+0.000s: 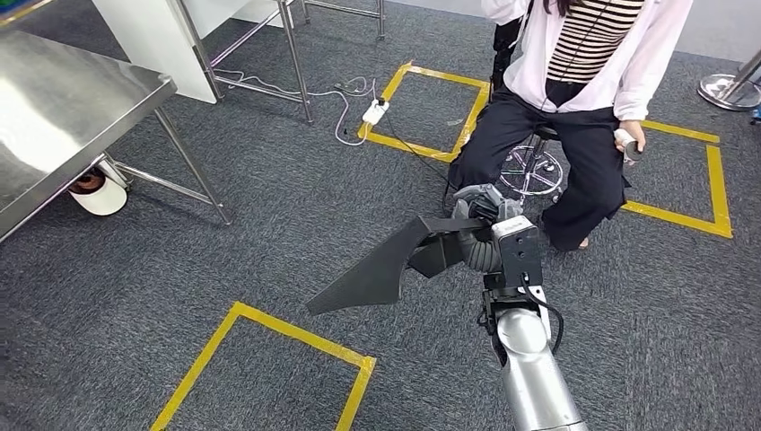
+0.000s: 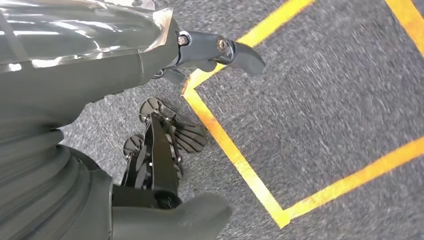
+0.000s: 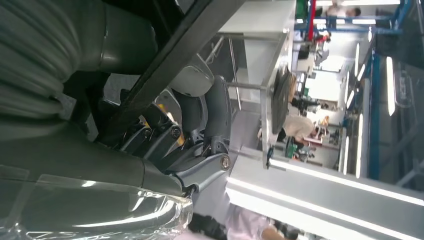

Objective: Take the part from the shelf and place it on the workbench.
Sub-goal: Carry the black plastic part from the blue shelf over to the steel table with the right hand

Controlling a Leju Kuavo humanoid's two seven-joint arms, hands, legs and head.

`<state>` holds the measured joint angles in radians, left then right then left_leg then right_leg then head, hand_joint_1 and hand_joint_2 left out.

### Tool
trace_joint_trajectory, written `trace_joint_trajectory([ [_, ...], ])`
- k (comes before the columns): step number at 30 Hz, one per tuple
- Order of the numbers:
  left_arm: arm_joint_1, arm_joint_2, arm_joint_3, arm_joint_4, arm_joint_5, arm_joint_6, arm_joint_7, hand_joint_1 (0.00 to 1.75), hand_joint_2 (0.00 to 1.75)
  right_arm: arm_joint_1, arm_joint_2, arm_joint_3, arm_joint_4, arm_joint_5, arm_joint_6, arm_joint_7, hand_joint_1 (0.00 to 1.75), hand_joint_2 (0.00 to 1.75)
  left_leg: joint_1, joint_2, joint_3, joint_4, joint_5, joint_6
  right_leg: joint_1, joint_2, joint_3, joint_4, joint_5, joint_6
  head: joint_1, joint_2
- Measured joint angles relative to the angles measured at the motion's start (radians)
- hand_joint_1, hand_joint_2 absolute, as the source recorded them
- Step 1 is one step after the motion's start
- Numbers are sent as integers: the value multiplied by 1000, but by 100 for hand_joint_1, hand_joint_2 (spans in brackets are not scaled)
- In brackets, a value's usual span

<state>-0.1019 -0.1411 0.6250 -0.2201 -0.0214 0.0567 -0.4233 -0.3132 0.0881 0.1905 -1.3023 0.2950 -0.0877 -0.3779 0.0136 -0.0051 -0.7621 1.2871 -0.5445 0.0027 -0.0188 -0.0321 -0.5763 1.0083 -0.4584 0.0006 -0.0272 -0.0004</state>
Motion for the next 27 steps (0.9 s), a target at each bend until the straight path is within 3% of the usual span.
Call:
trace_joint_trajectory([
  [1, 1, 0, 0, 0, 0, 0, 0, 0, 175, 0, 0, 0, 1, 0, 0, 0, 175, 175, 0, 3, 8, -21, 20, 1, 1, -9, 1, 0, -1, -1, 0, 0],
  [3, 0, 1, 0, 0, 0, 2, 1, 0, 175, -1, 0, 0, 2, -1, 0, 0, 175, 175, -2, 29, 74, -150, 81, 6, 2, -25, 3, 0, -3, 1, 0, 0],
  [5, -3, 2, 0, 0, 0, 3, 2, 0, 175, -2, 0, 0, 2, -1, 0, 0, 175, 175, -9, 54, 126, -249, 112, 14, 9, -38, 5, 0, -7, 8, 1, 0],
  [6, -4, 2, 0, 0, -1, 3, 3, 0, 175, -2, 1, 0, 2, -1, 0, 0, 175, 175, -13, 57, 132, -263, 112, 18, 11, -45, 6, -1, -9, 12, 2, 0],
  [9, -4, 2, 0, 0, -2, 4, 4, 0, 175, -4, 6, 1, 2, -1, 0, 0, 175, 175, -16, 27, 139, -275, 119, 35, 13, -55, 9, 1, -17, 27, 4, 0],
  [11, -6, 1, 0, 0, -2, 5, 5, 0, 175, -5, 7, 2, 2, 0, 0, -1, 175, 175, -11, 9, 152, -290, 129, 49, 12, -20, -16, 65, -50, 27, 6, 0],
  [13, -8, 2, 0, 0, -3, 6, 5, 0, 175, -2, 5, 2, 4, -1, 0, -1, 175, 175, -11, -11, 154, -292, 130, 55, 8, 17, -81, 200, -105, 20, 9, 0],
  [15, -7, 2, 0, 0, -3, 7, 5, 0, 175, 2, 2, 2, 7, -1, 0, -1, 175, 175, -11, -37, 153, -292, 130, 57, 7, 27, -133, 289, -128, 25, 10, 0],
  [16, -6, 2, 1, 0, -3, 7, 5, 0, 175, 4, 1, 1, 9, -1, 0, -1, 175, 175, -11, -50, 153, -291, 130, 56, 6, 29, -132, 277, -114, 32, 11, 0],
  [17, -5, 1, 0, 0, -5, 8, 5, 0, 175, 4, 0, 1, 9, -1, 0, -1, 175, 175, -11, -63, 154, -290, 129, 56, 5, 33, -110, 225, -87, 40, 11, 0],
  [19, -5, 1, 0, 0, -10, 8, 6, 0, 175, 2, 0, 1, 10, -1, 0, -1, 175, 175, -12, -87, 153, -283, 126, 50, 1, 58, -44, 78, -26, 50, 11, 0],
  [21, -4, 1, 0, 0, -14, 10, 5, 0, 175, 1, 0, 2, 10, -1, 0, -1, 175, 175, -14, -103, 148, -276, 122, 40, 0, 73, -8, 3, 0, 45, 11, 0],
  [23, 0, 4, 0, 0, -16, 12, 5, 0, 175, -1, 5, 2, 11, 1, 0, -1, 175, 175, -12, -115, 142, -276, 122, 28, 1, 61, -4, -2, 3, 31, 11, 0],
  [25, 5, 9, 0, 0, -16, 14, 6, 0, 175, -4, 15, 5, 11, 6, 0, -1, 175, 175, -9, -95, 133, -259, 109, 17, -2, 47, 0, -8, 8, 16, 8, 0],
  [27, 6, 14, 0, 1, -14, 17, 7, 0, 175, -7, 24, 11, 12, 11, 0, -2, 175, 175, -8, -42, 90, -168, 56, 8, -3, 31, 4, -12, 9, 3, 3, 0],
])
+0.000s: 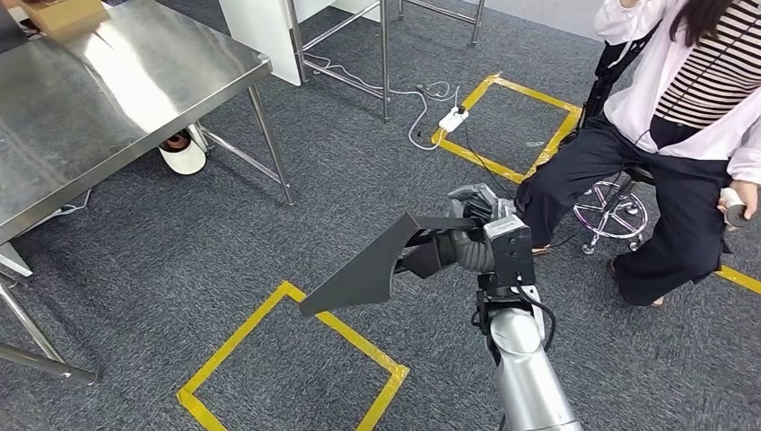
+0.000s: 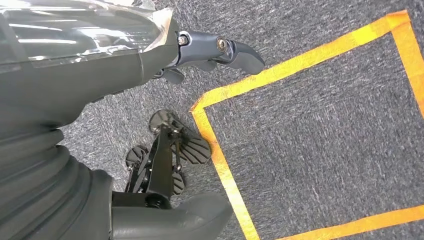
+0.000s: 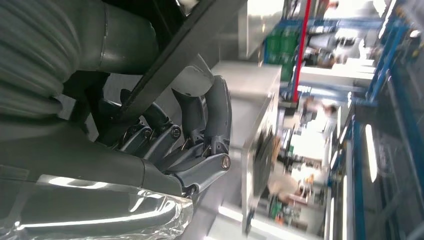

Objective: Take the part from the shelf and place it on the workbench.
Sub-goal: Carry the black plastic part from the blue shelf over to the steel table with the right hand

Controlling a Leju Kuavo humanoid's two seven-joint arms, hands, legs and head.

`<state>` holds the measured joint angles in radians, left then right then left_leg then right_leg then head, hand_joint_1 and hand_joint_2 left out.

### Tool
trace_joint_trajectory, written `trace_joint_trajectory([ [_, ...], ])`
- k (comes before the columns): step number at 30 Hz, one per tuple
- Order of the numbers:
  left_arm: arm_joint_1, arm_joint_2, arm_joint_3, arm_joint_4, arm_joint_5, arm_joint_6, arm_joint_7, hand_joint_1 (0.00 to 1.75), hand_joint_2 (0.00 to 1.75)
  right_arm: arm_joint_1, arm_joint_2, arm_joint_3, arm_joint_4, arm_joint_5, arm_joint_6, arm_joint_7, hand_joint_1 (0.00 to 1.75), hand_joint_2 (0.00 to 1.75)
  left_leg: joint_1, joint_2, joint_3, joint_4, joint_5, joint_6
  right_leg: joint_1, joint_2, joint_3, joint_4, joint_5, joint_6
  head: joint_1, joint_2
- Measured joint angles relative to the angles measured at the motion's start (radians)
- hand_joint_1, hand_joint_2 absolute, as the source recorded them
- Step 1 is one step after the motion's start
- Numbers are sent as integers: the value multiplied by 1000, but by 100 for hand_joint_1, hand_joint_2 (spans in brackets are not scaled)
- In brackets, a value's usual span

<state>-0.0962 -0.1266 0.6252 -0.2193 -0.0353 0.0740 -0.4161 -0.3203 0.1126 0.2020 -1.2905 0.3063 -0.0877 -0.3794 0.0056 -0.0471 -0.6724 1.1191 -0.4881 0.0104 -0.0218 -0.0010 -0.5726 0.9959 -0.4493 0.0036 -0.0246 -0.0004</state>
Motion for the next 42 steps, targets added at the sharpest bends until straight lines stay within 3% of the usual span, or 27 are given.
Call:
trace_joint_trajectory([
  [2, 1, 3, 0, 0, 2, 3, 1, 0, 175, -1, 6, 7, 4, 2, 0, 0, 175, 175, 3, 33, -68, 131, -57, -9, 3, -19, 0, 0, -2, -7, -3, 0],
  [4, 6, 6, 1, 1, 4, 6, 0, 0, 175, -2, 10, 11, 10, 3, 0, 0, 175, 175, 6, 40, -100, 187, -67, -13, 5, -35, 1, 0, -4, -9, -4, 0],
  [6, 12, 9, 4, 1, 10, 12, -2, 0, 175, -6, 15, 16, 18, 5, 0, 0, 175, 175, 9, 48, -70, 119, -21, -14, 5, -49, 2, 0, -6, -9, -3, 0],
  [8, 15, 13, 10, 1, 18, 22, -7, 0, 175, -14, 23, 24, 26, 7, 0, 0, 175, 175, 6, 84, 1, -18, 40, -11, 9, -64, 5, 1, -10, -4, -4, 0],
  [10, 16, 15, 17, 1, 27, 34, -13, 0, 175, -26, 31, 33, 34, 8, 1, 0, 175, 175, 0, 109, 42, -97, 63, -2, 16, -78, 9, 1, -15, 5, -1, 0],
  [12, 18, 16, 28, 1, 36, 49, -19, 0, 175, -40, 39, 44, 47, 5, 8, -4, 175, 175, -5, 95, 42, -104, 62, 9, 19, -94, 14, -1, -20, 15, 3, 0],
  [14, 22, 13, 40, 1, 45, 62, -26, 0, 175, -57, 48, 55, 63, 0, 17, -10, 175, 175, -3, 76, 48, -112, 68, 23, 18, -79, 10, 13, -31, 24, 4, 0],
  [15, 23, 12, 45, 1, 47, 65, -29, 0, 175, -66, 51, 60, 72, -3, 20, -14, 175, 175, -1, 67, 52, -117, 72, 30, 17, -59, -3, 44, -47, 25, 4, 0],
  [17, 24, 10, 52, 1, 46, 63, -35, 0, 175, -79, 50, 64, 92, -15, 22, -22, 175, 175, 1, 44, 55, -119, 75, 39, 13, -17, -61, 167, -99, 20, 7, 0],
  [19, 27, 10, 57, 1, 40, 54, -39, 0, 175, -83, 45, 64, 113, -29, 23, -31, 175, 175, 0, 15, 55, -119, 75, 40, 12, -6, -125, 286, -137, 20, 9, 0],
  [20, 29, 10, 59, 1, 37, 50, -40, 0, 175, -84, 43, 64, 121, -34, 23, -34, 175, 175, 0, 1, 55, -119, 75, 40, 12, -4, -135, 298, -133, 25, 10, 0],
  [21, 30, 10, 59, 1, 35, 47, -40, 0, 175, -85, 41, 64, 127, -36, 23, -36, 175, 175, 0, -13, 56, -118, 75, 40, 12, 0, -123, 265, -112, 32, 10, 0],
  [22, 32, 10, 59, 1, 34, 45, -41, 0, 175, -86, 39, 64, 130, -38, 23, -37, 175, 175, 0, -27, 56, -116, 75, 39, 11, 7, -95, 199, -81, 38, 10, 0],
  [24, 32, 10, 59, 1, 32, 42, -41, 0, 175, -92, 37, 64, 135, -39, 23, -38, 175, 175, -2, -49, 54, -111, 72, 34, 9, 35, -33, 61, -27, 40, 10, 0],
  [26, 35, 10, 60, 1, 31, 40, -41, 0, 175, -97, 37, 64, 139, -39, 23, -39, 175, 175, -3, -62, 49, -108, 71, 24, 10, 47, -9, 9, -11, 30, 9, 0],
  [28, 42, 12, 60, 1, 31, 40, -41, 0, 175, -99, 39, 64, 141, -39, 23, -39, 175, 175, 0, -66, 45, -109, 71, 12, 10, 34, -5, 5, -6, 16, 9, 0],
  [30, 45, 12, 60, 1, 31, 40, -41, 0, 175, -103, 42, 64, 142, -39, 23, -40, 175, 175, 1, -27, 31, -79, 49, 0, 5, 20, 1, -1, -2, 2, 4, 0],
  [32, 43, 12, 60, 1, 29, 38, -42, 0, 175, -105, 43, 64, 144, -39, 22, -41, 175, 175, 3, 24, -20, 25, -9, -9, 4, 3, 4, -4, -3, -8, -2, 0],
  [34, 42, 13, 60, 1, 22, 33, -41, 0, 175, -104, 41, 63, 146, -35, 16, -41, 175, 175, 8, 39, -83, 147, -58, -17, 6, -13, 4, -4, -5, -12, -2, 0],
  [35, 42, 13, 60, 1, 16, 30, -41, 0, 175, -103, 40, 63, 146, -33, 12, -41, 175, 175, 11, 41, -97, 171, -58, -20, 6, -19, 4, -4, -6, -12, -3, 0],
  [36, 43, 13, 60, 1, 10, 27, -41, 0, 175, -102, 39, 62, 146, -33, 9, -40, 175, 175, 14, 43, -89, 154, -39, -23, 6, -24, 5, -3, -7, -12, -3, 0],
  [39, 42, 16, 59, 1, -8, 16, -40, 0, 175, -101, 38, 56, 142, -45, 3, -38, 175, 175, 18, 60, 15, -42, 49, -20, 9, -32, 8, -3, -11, -5, -3, 0],
  [40, 41, 16, 59, 1, -13, 13, -39, 0, 175, -101, 37, 53, 139, -49, 1, -37, 175, 175, 16, 63, 41, -87, 62, -17, 13, -34, 8, -1, -13, -1, -2, 0],
  [42, 39, 16, 59, 2, -20, 7, -38, 0, 175, -97, 33, 45, 134, -57, 0, -37, 175, 175, 11, 63, 53, -110, 64, -14, 24, -35, 7, 1, -18, 3, 1, 0],
])
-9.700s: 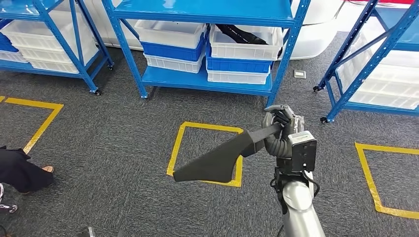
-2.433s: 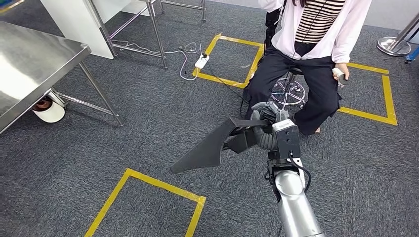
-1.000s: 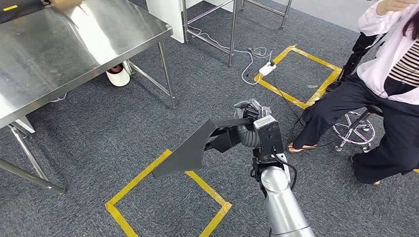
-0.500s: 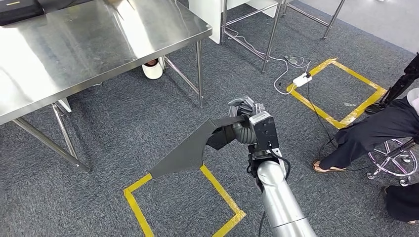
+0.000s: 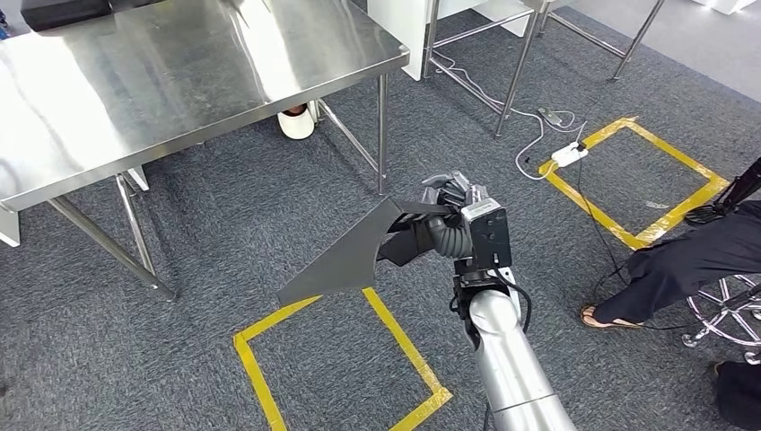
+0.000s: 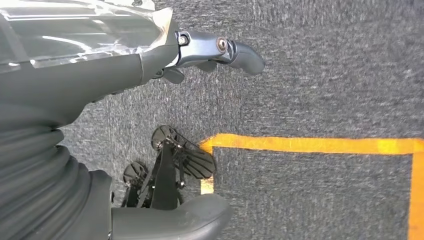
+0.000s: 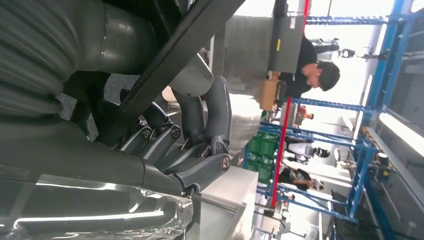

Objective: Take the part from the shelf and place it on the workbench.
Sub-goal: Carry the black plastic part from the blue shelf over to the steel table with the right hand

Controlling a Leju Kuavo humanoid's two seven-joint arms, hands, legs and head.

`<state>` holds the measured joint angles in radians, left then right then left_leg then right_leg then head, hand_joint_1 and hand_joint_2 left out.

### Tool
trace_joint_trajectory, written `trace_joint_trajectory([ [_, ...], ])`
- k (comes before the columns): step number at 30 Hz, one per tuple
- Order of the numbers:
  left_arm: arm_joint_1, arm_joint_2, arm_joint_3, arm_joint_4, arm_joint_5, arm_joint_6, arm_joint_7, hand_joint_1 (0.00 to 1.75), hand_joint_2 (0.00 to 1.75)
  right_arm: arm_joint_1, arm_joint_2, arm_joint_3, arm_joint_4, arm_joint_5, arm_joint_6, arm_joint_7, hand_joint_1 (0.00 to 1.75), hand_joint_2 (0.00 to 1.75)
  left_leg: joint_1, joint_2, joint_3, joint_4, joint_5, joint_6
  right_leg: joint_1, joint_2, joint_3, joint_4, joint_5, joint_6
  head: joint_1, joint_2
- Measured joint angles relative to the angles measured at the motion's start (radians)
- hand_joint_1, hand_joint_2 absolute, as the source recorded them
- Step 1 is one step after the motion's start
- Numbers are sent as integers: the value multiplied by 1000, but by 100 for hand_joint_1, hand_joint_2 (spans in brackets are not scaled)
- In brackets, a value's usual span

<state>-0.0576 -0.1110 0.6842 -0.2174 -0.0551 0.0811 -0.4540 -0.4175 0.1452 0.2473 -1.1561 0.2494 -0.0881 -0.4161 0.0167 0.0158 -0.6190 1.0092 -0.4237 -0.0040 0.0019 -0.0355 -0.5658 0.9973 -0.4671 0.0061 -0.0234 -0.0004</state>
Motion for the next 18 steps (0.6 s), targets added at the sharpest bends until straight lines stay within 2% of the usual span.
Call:
trace_joint_trajectory([
  [2, -2, -1, 0, 0, -5, -4, 1, 0, 175, 6, -4, -9, -2, -7, -1, 0, 175, 175, -7, -4, 0, 0, 1, 1, 2, -1, 1, -1, 0, 3, 2, 0],
  [5, -2, -1, 0, 0, -8, -5, 2, 0, 175, 13, -9, -16, -3, -13, -1, 1, 175, 175, -16, -6, -1, 0, 0, 12, -3, -2, 1, -4, 2, 7, 1, 0],
  [10, -4, 0, 0, 0, -9, -8, 2, 0, 175, 18, -14, -20, -5, -13, -1, 1, 175, 175, -19, -6, -2, 0, -1, 20, -5, -2, 2, -8, 5, 12, 2, 0],
  [18, -10, -1, -1, 1, -20, -15, 5, 0, 175, 29, -20, -29, -15, -20, -1, 1, 175, 175, -19, -6, -2, 1, 0, 22, -9, -3, 1, -8, 6, 14, 1, 0],
])
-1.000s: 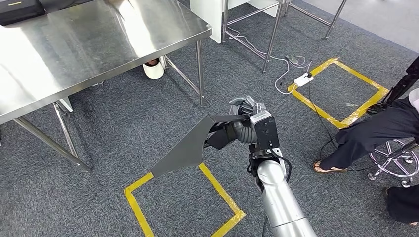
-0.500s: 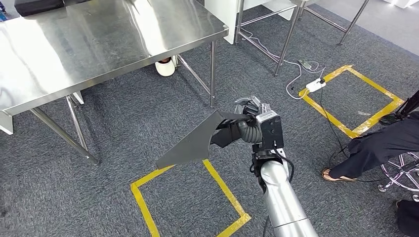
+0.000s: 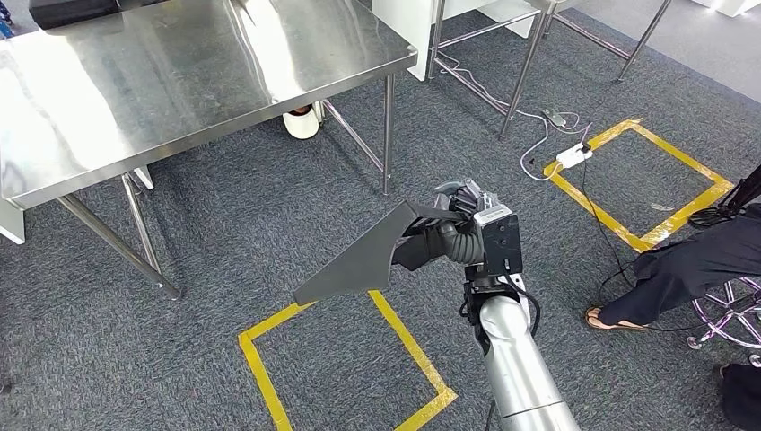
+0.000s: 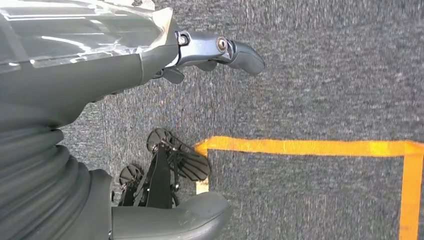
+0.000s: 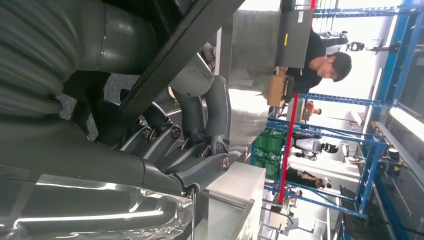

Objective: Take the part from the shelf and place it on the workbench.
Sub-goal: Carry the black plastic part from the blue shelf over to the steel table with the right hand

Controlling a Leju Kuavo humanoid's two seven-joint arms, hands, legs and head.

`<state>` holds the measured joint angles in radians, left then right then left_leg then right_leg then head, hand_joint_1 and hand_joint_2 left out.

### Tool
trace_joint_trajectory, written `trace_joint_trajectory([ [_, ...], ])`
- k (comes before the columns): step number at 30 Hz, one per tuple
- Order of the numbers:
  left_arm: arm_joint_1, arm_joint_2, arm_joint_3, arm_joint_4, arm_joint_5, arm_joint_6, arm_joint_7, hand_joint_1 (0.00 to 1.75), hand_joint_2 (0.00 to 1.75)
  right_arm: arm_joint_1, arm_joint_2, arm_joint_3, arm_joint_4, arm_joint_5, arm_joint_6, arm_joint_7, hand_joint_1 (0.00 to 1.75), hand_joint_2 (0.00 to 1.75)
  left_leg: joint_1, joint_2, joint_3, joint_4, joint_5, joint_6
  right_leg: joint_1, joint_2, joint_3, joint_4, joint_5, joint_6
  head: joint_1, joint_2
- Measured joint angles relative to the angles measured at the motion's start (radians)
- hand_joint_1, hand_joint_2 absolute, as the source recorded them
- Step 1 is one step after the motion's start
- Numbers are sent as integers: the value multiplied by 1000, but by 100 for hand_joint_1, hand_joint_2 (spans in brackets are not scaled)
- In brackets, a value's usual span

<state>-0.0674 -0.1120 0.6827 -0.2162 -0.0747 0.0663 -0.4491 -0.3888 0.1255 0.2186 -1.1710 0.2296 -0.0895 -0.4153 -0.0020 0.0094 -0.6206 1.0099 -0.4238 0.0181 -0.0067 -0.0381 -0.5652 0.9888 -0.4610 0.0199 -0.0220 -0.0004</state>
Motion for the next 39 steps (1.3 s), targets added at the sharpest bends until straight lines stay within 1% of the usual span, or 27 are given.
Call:
trace_joint_trajectory([
  [10, -17, -5, -11, 0, -29, 0, 5, 0, 175, 31, -15, -13, -55, 1, -1, 4, 175, 175, 5, 0, 0, 0, 1, -1, 1, 0, 0, 0, 0, 0, 0, 0],
  [11, -24, -4, -14, 0, -32, -1, 3, 0, 175, 31, -16, -14, -66, 3, -1, 7, 175, 175, 5, 0, -1, 1, -1, 2, -3, -1, 1, -1, 1, 2, -1, 0],
  [13, -40, -2, -20, 0, -37, 0, 1, 0, 175, 29, -16, -14, -90, 6, 0, 16, 175, 175, 5, -1, -2, -2, -4, 12, -9, -5, 7, -10, 3, 10, -2, 0],
  [14, -47, -2, -22, 0, -39, 1, 2, 0, 175, 28, -15, -14, -101, 6, 0, 19, 175, 175, 8, -3, 6, -13, -2, 20, -10, -6, 11, -16, 3, 16, -1, 0],
  [15, -51, -3, -25, 0, -40, 2, 2, 0, 175, 26, -16, -14, -110, 6, 0, 21, 175, 175, 11, -5, 18, -29, 2, 25, -8, -1, 12, -13, 0, 18, 0, 0],
  [16, -55, -4, -27, 0, -41, 3, 3, 0, 175, 25, -17, -14, -116, 6, 0, 22, 175, 175, 14, -6, 31, -44, 7, 30, -7, 7, 3, 9, -11, 18, 1, 0],
  [17, -58, -6, -28, 0, -42, 3, 3, 0, 175, 24, -19, -14, -120, 6, 0, 22, 175, 175, 17, -8, 42, -56, 11, 34, -8, 16, -19, 55, -30, 15, 4, 0],
  [19, -63, -7, -29, 0, -42, 3, 3, 0, 175, 28, -24, -15, -122, 6, 0, 23, 175, 175, 18, -12, 49, -59, 10, 37, -11, 30, -95, 198, -81, 11, 6, 0],
  [20, -64, -8, -29, 0, -42, 3, 4, 0, 175, 32, -28, -15, -122, 6, 0, 23, 175, 175, 19, -17, 51, -59, 7, 35, -13, 33, -130, 254, -94, 14, 8, 0],
  [21, -64, -8, -30, 0, -42, 2, 4, 0, 175, 37, -31, -16, -122, 6, 1, 23, 175, 175, 21, -22, 53, -57, 4, 32, -16, 34, -149, 275, -91, 22, 8, 0],
  [22, -64, -9, -30, 0, -42, 2, 4, 0, 175, 40, -35, -16, -123, 6, 1, 22, 175, 175, 24, -28, 56, -54, -1, 26, -21, 34, -143, 251, -70, 33, 8, 0],
  [24, -64, -11, -30, 0, -42, 2, 4, 0, 175, 42, -40, -17, -124, 6, 1, 21, 175, 175, 30, -37, 61, -39, -19, 6, -32, 34, -86, 118, -6, 59, 9, 0],
  [25, -64, -10, -30, -1, -42, 2, 4, 0, 175, 43, -42, -17, -124, 6, 1, 20, 175, 175, 32, -41, 61, -28, -32, -4, -35, 35, -58, 60, 12, 62, 12, 0],
  [26, -64, -8, -30, -1, -42, 2, 3, 0, 175, 45, -43, -17, -125, 6, 1, 19, 175, 175, 31, -43, 60, -19, -43, -14, -36, 36, -40, 28, 19, 56, 14, 0],
  [27, -64, -7, -31, -1, -42, 2, 4, 0, 175, 49, -45, -17, -126, 5, 1, 19, 175, 175, 30, -45, 59, -14, -52, -20, -35, 37, -35, 21, 16, 44, 16, 0],
  [28, -64, -8, -32, -1, -42, 2, 4, 0, 175, 53, -46, -17, -127, 5, 1, 18, 175, 175, 32, -46, 60, -13, -57, -24, -32, 39, -33, 22, 10, 29, 16, 0],
  [29, -64, -9, -32, -1, -42, 1, 5, 0, 175, 57, -47, -18, -130, 5, 1, 19, 175, 175, 34, -46, 63, -14, -61, -26, -31, 39, -30, 25, 6, 18, 14, 0],
  [30, -64, -10, -33, -1, -42, 2, 7, 0, 175, 62, -48, -19, -134, 5, 1, 20, 175, 175, 38, -42, 63, -7, -65, -27, -30, 40, -25, 25, 1, 9, 13, 0],
  [31, -63, -10, -33, -1, -42, 2, 11, 0, 175, 66, -48, -19, -139, 5, 1, 22, 175, 175, 40, -35, 55, 17, -75, -29, -28, 40, -17, 24, -4, -1, 12, 0],
  [32, -61, -10, -33, -1, -42, 3, 15, 0, 175, 71, -48, -19, -143, 5, 1, 25, 175, 175, 41, -27, 31, 63, -92, -30, -26, 40, -7, 24, -11, -9, 10, 0],
  [33, -56, -11, -33, -1, -42, 4, 18, 0, 175, 77, -48, -19, -145, 5, 0, 27, 175, 175, 40, -19, -8, 130, -111, -30, -22, 39, 2, 23, -19, -16, 8, 0],
  [34, -49, -11, -33, 0, -42, 5, 20, 0, 175, 85, -48, -19, -145, 5, 0, 29, 175, 175, 39, -14, -59, 205, -131, -29, -17, 39, 11, 23, -28, -22, 7, 0],
  [35, -42, -12, -33, 0, -42, 5, 20, 0, 175, 94, -49, -19, -145, 5, 0, 29, 175, 175, 38, -13, -109, 266, -138, -26, -12, 39, 20, 23, -38, -25, 6, 0],
  [36, -34, -13, -33, 1, -42, 5, 20, 0, 175, 102, -49, -19, -145, 5, 0, 29, 175, 175, 35, -12, -146, 296, -126, -20, -6, 40, 31, 23, -48, -28, 6, 0],
  [37, -27, -14, -33, 2, -42, 5, 20, 0, 175, 108, -49, -20, -145, 5, -1, 28, 175, 175, 31, -13, -163, 286, -94, -11, -1, 40, 44, 23, -59, -29, 6, 0],
  [38, -23, -15, -33, 3, -43, 5, 20, 0, 175, 112, -49, -20, -146, 5, -1, 28, 175, 175, 25, -13, -159, 234, -40, 3, 5, 40, 61, 22, -71, -30, 6, 0],
  [39, -21, -14, -33, 3, -43, 6, 20, 0, 175, 115, -50, -20, -145, 5, -1, 28, 175, 175, 15, -13, -141, 162, 16, 21, 6, 40, 74, 19, -84, -32, 7, 0],
])
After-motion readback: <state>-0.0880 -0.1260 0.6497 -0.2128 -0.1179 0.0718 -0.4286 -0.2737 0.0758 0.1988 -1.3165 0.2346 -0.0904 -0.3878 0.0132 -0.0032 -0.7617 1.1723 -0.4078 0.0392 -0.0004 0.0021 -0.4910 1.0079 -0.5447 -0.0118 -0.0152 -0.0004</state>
